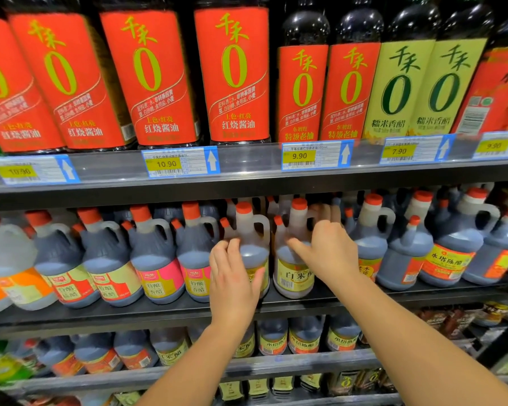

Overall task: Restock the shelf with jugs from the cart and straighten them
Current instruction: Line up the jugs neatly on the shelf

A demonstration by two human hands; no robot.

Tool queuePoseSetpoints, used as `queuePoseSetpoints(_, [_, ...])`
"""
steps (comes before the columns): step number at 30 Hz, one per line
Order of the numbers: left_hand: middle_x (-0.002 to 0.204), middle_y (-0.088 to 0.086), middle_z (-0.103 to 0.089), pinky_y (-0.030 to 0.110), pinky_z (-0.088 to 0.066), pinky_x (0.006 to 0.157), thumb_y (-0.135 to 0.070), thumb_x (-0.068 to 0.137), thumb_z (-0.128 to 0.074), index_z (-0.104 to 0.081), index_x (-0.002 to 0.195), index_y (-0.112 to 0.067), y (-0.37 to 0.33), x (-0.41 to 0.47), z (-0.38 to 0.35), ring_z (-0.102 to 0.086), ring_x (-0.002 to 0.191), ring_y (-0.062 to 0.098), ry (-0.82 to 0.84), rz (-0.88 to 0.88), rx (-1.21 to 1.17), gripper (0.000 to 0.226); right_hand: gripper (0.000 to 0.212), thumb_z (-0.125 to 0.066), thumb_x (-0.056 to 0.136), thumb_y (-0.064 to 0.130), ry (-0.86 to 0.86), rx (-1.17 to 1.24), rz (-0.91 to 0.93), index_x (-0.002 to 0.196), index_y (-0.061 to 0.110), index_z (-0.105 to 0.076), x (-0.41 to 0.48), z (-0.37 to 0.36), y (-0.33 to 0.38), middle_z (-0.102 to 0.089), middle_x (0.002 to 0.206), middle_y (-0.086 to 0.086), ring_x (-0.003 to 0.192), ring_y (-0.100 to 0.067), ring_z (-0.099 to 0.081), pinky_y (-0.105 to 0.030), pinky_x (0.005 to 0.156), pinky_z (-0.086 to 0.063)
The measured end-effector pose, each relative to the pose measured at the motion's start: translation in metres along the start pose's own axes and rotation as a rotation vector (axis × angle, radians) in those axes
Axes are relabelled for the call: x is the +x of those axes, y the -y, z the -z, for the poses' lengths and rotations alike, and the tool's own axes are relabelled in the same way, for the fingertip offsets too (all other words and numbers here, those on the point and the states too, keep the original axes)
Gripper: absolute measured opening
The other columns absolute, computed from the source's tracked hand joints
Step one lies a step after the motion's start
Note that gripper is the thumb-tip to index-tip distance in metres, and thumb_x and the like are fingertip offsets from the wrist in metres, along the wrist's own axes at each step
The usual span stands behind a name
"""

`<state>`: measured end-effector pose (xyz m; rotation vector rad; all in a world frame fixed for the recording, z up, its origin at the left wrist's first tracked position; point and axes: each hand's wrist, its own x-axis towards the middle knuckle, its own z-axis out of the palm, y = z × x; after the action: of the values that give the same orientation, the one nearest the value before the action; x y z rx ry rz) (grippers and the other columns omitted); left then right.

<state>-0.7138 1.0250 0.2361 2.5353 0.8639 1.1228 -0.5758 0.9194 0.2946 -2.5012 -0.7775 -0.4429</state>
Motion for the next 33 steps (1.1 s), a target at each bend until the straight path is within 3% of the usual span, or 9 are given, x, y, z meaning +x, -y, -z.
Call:
queuePoseSetpoints(6, [0.13,0.019,-0.048,0.047,-0.048,0.092,-0.033,0.074,-0.083,-0.049,0.132,-0.001,-0.005,0.0,0.009,-0.05,0.121,0.036,-0.013,0.011,0.069,0.074,0.06,-0.063,0.08,0.064,-0.057,-0.019,0.075,0.101,0.01,-0.053,-0.007,0.01,-0.005,-0.054,0.102,-0.011,0.096,-0.03,-0.056,-0.035,0.063,-0.043])
queuePoseSetpoints(10, [0.124,0.013,-0.053,0.046,-0.048,0.093,-0.038,0.072,-0.082,-0.054,0.126,-0.005,-0.025,-0.003,0.009,-0.05,0.117,0.031,-0.077,-0.097,0.071,0.069,0.047,-0.071,0.079,0.044,-0.333,0.029,0.19,0.103,0.008,-0.051,-0.012,0.029,-0.028,-0.049,0.1,-0.01,0.095,-0.032,-0.05,-0.029,0.055,-0.036])
queuePoseSetpoints(13, [0.119,0.013,-0.056,0.046,-0.05,0.091,-0.033,0.071,-0.085,-0.058,0.122,-0.005,-0.052,-0.006,0.001,-0.056,0.114,0.033,-0.05,-0.166,0.024,0.065,0.046,-0.072,0.078,0.036,-0.399,0.019,0.125,0.107,0.007,-0.052,-0.01,0.045,-0.052,-0.049,0.105,-0.011,0.1,-0.032,-0.047,-0.033,0.057,-0.04])
queuePoseSetpoints(17, [0.116,0.015,-0.057,0.046,-0.053,0.088,-0.027,0.068,-0.089,-0.061,0.117,-0.004,-0.085,-0.009,-0.014,-0.059,0.11,0.036,0.004,-0.216,-0.008,0.061,0.045,-0.069,0.083,0.033,-0.303,-0.015,-0.003,0.108,0.002,-0.049,-0.001,0.062,-0.081,-0.05,0.108,-0.017,0.109,-0.037,-0.045,-0.047,0.076,-0.047])
queuePoseSetpoints(22, [0.12,0.016,-0.054,0.047,-0.049,0.09,-0.031,0.072,-0.085,-0.059,0.122,-0.007,-0.1,-0.007,-0.028,-0.054,0.113,0.036,0.059,-0.143,0.044,0.062,0.035,-0.066,0.088,0.036,-0.155,0.011,-0.017,0.09,0.012,-0.039,0.01,0.064,-0.089,-0.047,0.091,-0.009,0.106,-0.033,-0.045,-0.039,0.071,-0.042])
queuePoseSetpoints(26, [0.118,0.015,-0.053,0.048,-0.048,0.091,-0.026,0.067,-0.087,-0.062,0.119,-0.01,-0.099,-0.005,-0.033,-0.052,0.112,0.035,0.071,-0.131,0.112,0.06,0.039,-0.065,0.088,0.032,-0.068,0.026,-0.047,0.108,0.002,-0.051,0.023,0.059,-0.09,-0.059,0.104,-0.018,0.108,-0.039,-0.05,-0.043,0.08,-0.044])
queuePoseSetpoints(33, [0.117,0.018,-0.052,0.048,-0.05,0.086,-0.009,0.065,-0.086,-0.063,0.12,-0.012,-0.09,-0.005,-0.037,-0.053,0.112,0.038,0.052,-0.187,0.116,0.059,0.053,-0.06,0.089,0.018,0.009,0.039,-0.017,0.134,0.0,-0.038,0.035,0.051,-0.097,-0.059,0.1,-0.019,0.1,-0.038,-0.056,-0.037,0.069,-0.039])
